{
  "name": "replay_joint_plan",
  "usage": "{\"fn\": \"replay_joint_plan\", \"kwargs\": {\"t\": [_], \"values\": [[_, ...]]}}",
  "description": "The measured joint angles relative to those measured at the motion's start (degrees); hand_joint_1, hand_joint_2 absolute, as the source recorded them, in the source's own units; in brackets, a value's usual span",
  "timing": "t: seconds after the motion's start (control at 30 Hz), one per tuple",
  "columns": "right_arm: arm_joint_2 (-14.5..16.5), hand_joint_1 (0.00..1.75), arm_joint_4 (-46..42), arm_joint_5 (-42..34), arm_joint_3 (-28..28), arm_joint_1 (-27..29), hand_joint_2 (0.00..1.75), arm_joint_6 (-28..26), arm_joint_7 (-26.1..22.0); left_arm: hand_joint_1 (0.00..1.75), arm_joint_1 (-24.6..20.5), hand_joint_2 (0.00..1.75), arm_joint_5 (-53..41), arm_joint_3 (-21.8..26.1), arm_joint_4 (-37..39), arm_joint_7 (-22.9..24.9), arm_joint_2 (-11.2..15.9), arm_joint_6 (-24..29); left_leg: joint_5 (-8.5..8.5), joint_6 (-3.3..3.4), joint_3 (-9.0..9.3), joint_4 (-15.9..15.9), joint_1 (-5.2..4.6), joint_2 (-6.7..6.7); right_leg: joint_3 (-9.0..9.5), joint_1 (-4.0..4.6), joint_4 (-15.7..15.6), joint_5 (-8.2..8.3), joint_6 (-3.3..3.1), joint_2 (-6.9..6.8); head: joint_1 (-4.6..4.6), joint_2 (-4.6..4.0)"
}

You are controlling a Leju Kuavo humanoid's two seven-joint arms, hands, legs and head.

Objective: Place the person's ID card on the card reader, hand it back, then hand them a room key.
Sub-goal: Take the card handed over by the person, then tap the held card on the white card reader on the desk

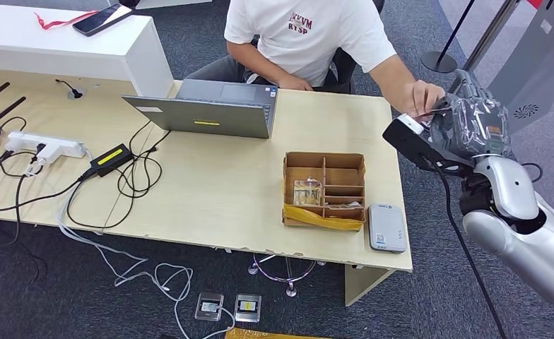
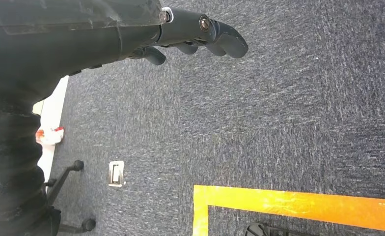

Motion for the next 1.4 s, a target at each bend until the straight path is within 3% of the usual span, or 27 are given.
{"fn": "replay_joint_plan", "kwargs": {"t": [1.4], "values": [[1.3, 1.75, 0.0, -3.0, 0.9, 3.0, 1.75, -2.1, -1.6, 0.00, 0.0, 1.75, 2.1, -0.1, 0.0, 0.0, 0.1, 0.4, 0.00, 0.00, 0.02, 0.0, 0.02, 0.01, -0.03, 0.02, 0.0, -0.01, -0.01, 0.01, 0.01, 0.00]]}}
